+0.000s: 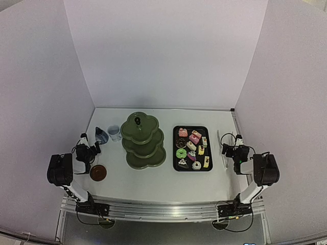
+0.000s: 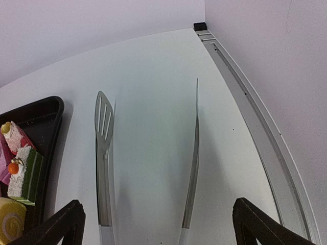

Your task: Serve the afternoon tea

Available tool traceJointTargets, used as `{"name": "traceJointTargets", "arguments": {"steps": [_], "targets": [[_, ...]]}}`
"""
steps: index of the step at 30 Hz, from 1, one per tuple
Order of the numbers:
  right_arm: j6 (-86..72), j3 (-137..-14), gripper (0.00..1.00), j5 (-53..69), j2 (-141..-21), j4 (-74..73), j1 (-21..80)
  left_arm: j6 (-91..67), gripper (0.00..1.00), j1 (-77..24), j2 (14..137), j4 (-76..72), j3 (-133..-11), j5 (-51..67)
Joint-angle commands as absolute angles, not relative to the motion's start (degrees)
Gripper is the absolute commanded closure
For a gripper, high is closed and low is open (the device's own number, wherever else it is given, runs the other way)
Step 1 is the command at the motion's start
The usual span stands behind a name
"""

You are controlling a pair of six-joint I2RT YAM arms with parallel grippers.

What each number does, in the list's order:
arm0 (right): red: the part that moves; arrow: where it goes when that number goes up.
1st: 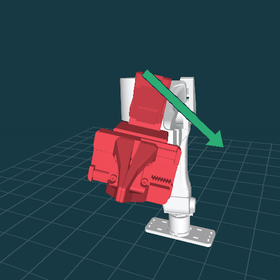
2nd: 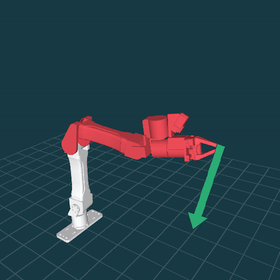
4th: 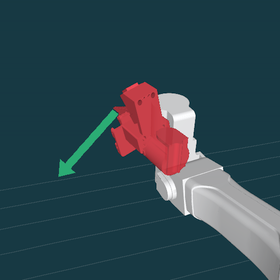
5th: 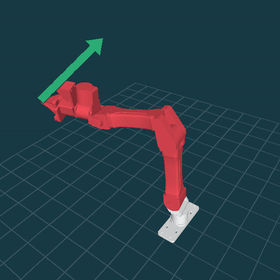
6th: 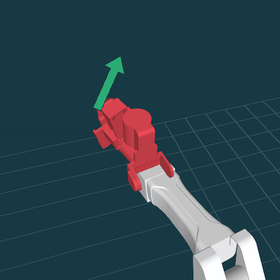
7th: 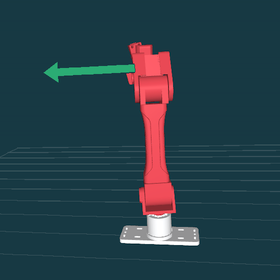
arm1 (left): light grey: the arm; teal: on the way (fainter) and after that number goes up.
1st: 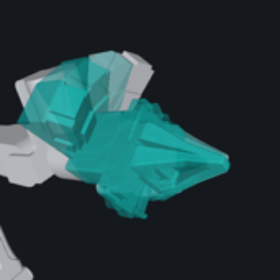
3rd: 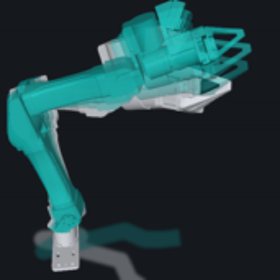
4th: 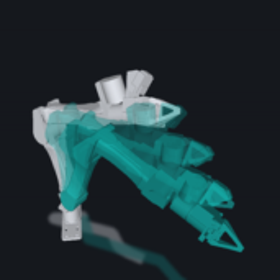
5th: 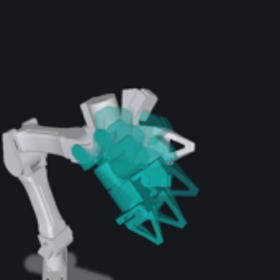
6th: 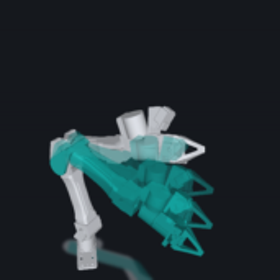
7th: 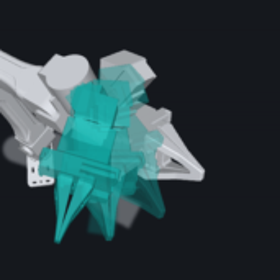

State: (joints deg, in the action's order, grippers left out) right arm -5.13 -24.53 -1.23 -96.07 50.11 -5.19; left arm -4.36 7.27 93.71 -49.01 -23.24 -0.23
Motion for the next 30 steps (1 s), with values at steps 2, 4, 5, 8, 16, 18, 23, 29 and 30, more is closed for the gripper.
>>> {"name": "traceJointTargets", "arguments": {"steps": [2, 4, 5, 8, 16, 18, 23, 29, 30], "targets": [[-5.5, -26.6, 0.02, -2.7, -93.1, 47.8, -5.3, -4.3, 0.0, 7.1, 93.1, -49.5, -24.9, -1.0], [-6.1, -29.3, 0.02, -4.5, -90.3, 40.7, -5.3, -4.3, 0.0, 7.1, 93.1, -49.5, -24.9, -1.1], [-6.0, -30.1, 0.02, -4.4, -89.3, 38.8, -5.3, -4.3, 0.0, 7.1, 93.1, -49.5, -24.9, -1.1], [-5.2, -31.3, 0.02, -2.3, -85.7, 34.7, -5.3, -4.3, 0.0, 7.1, 93.0, -49.5, -24.8, -1.3], [-16.2, -33.9, 0.02, 8.4, -77.0, 30.8, -5.3, -4.0, 0.0, 7.1, 81.9, -34.1, -29.7, 0.7], [-18.7, -37.0, 0.02, 12.0, -76.7, 25.5, -5.3, -4.7, 0.0, 7.1, 77.9, -35.1, -28.5, -3.1], [-20.7, -48.4, 0.02, 10.4, -78.5, 3.1, -3.0, -5.9, 0.0, 7.1, 65.5, -29.8, -28.1, -0.5], [-18.4, -59.1, 0.04, -11.5, -83.6, -23.2, 5.7, -9.6, 0.0, 5.1, 55.6, -16.7, -33.0, 4.3], [-19.6, -60.2, 0.04, -13.5, -84.5, -26.2, 5.8, -9.9, 0.0, 4.9, 55.0, -14.6, -34.4, 5.4]]}}
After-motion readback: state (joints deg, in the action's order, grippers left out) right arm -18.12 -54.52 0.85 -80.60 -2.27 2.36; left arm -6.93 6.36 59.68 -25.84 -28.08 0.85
